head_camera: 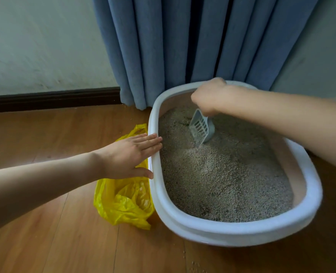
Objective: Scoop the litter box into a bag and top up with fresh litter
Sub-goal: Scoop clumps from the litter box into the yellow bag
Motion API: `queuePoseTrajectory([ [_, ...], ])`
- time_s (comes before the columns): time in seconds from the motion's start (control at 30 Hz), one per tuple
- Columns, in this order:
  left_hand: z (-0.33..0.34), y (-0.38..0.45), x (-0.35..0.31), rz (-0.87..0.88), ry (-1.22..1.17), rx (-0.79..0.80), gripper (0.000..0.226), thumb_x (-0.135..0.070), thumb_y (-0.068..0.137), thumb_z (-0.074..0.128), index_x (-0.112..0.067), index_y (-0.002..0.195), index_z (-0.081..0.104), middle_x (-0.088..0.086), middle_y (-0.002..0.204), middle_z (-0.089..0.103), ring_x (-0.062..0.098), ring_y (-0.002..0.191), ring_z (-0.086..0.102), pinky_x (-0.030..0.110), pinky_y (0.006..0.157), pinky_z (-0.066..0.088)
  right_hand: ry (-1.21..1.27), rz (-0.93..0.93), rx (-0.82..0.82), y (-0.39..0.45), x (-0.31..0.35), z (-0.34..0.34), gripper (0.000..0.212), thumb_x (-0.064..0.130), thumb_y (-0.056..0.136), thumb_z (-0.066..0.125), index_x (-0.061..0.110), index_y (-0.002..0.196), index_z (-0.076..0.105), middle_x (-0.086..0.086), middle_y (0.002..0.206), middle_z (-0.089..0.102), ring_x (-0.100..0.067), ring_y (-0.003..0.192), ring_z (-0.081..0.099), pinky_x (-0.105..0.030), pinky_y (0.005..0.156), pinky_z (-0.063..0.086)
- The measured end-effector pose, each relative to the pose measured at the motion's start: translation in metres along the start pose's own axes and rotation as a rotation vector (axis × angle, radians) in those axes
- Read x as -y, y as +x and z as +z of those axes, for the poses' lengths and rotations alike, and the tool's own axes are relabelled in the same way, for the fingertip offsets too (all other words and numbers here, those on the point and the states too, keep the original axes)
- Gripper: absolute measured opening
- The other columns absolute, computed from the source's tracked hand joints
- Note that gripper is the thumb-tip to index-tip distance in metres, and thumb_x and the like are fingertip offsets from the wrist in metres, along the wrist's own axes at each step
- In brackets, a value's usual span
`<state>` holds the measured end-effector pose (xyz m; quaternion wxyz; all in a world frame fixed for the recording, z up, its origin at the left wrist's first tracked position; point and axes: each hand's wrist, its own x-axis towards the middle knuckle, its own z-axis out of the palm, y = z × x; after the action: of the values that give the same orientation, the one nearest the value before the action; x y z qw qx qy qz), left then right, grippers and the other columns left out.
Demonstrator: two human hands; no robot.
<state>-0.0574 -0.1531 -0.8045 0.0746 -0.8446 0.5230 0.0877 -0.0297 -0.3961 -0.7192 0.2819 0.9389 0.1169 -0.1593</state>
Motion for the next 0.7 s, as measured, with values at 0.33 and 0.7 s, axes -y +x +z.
queuePoseTrajectory([
  [0.33, 0.000, -0.002, -0.001, -0.002, 0.073, -0.053, 0.084, -0.069, 0.087, 0.026, -0.006, 0.142, 0.043, 0.012, 0.147, 0.040, 0.018, 0.137, 0.022, 0.044, 0.109, 0.006, -0.003, -0.129, -0.142, -0.035, -0.010, 0.039, 0.025, 0.002, 0.091, 0.048, 0.007, 0.112, 0.061, -0.004, 0.085, 0.047, -0.024, 0.081, 0.057, -0.032, 0.057, 0.043],
  [0.7, 0.003, -0.001, 0.000, 0.009, 0.076, -0.014, 0.091, -0.072, 0.085, 0.013, -0.009, 0.149, 0.024, 0.009, 0.156, 0.021, 0.017, 0.142, 0.006, 0.038, 0.111, -0.006, -0.027, -0.077, -0.220, 0.004, 0.000, 0.035, 0.019, 0.001, 0.091, 0.047, 0.009, 0.098, 0.063, 0.000, 0.075, 0.052, -0.022, 0.069, 0.049, -0.031, 0.052, 0.038],
])
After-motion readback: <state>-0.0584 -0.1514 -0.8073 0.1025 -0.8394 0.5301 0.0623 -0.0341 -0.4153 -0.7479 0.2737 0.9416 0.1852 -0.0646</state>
